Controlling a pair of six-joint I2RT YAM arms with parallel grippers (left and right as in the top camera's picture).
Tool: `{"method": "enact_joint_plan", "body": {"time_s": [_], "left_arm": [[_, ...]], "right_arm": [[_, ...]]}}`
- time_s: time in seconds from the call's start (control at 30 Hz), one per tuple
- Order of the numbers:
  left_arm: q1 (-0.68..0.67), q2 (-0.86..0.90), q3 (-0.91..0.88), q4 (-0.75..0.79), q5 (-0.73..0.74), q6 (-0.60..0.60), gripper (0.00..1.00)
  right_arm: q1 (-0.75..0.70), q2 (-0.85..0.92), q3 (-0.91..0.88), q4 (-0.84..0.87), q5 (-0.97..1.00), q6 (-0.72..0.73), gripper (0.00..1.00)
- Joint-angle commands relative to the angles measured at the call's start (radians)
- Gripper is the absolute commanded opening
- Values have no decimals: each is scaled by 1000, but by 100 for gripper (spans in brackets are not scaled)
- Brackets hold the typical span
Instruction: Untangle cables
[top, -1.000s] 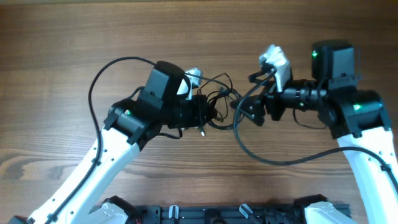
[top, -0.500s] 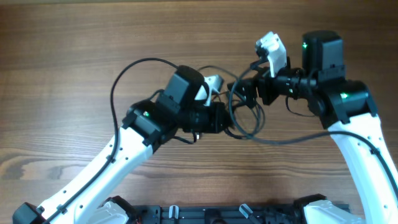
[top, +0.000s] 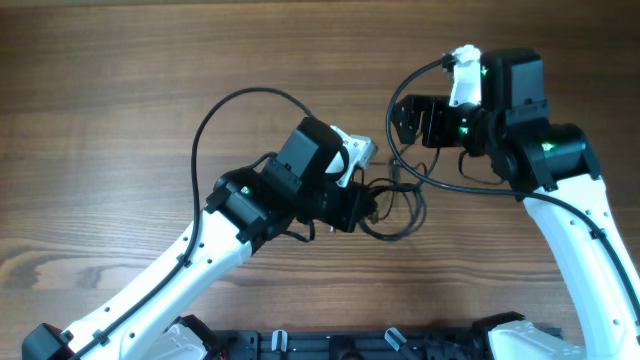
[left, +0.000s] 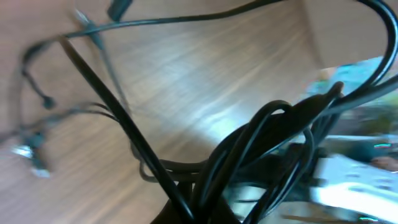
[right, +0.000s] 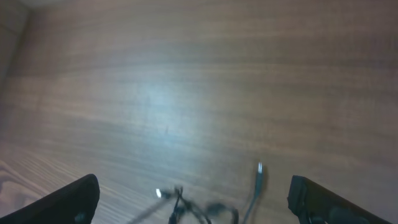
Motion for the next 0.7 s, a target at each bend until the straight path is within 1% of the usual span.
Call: {"method": "enact_joint_plan", "body": {"time_s": [0.0,0.03,0.1,0.2,0.33,0.47,0.67], "left_arm": [[-2,-30,24,-14,-241,348,4],[-2,-30,24,-8,-298,393,4],[-2,-30,24,23,-391,429,4],[-2,-30,24,100,-442,460,4],[-2,-35,24,221,-476,474,4],[-2,-75,24,296,-564,473,4],[-2,-168,24,337,-567,473,4]], "right_arm": [[1,3,5,-38,-36,-55,100],[1,0,5,-49,-90,-106,100],[1,-6,5,-69,-186,-198,100],[1,-19,5,-102,-266,-283,100],[1,-41,5,-139,-264,-295,100],[1,-60,5,-166,-230,-295,100],[1,-62,5,-193,-227,-295,99]]}}
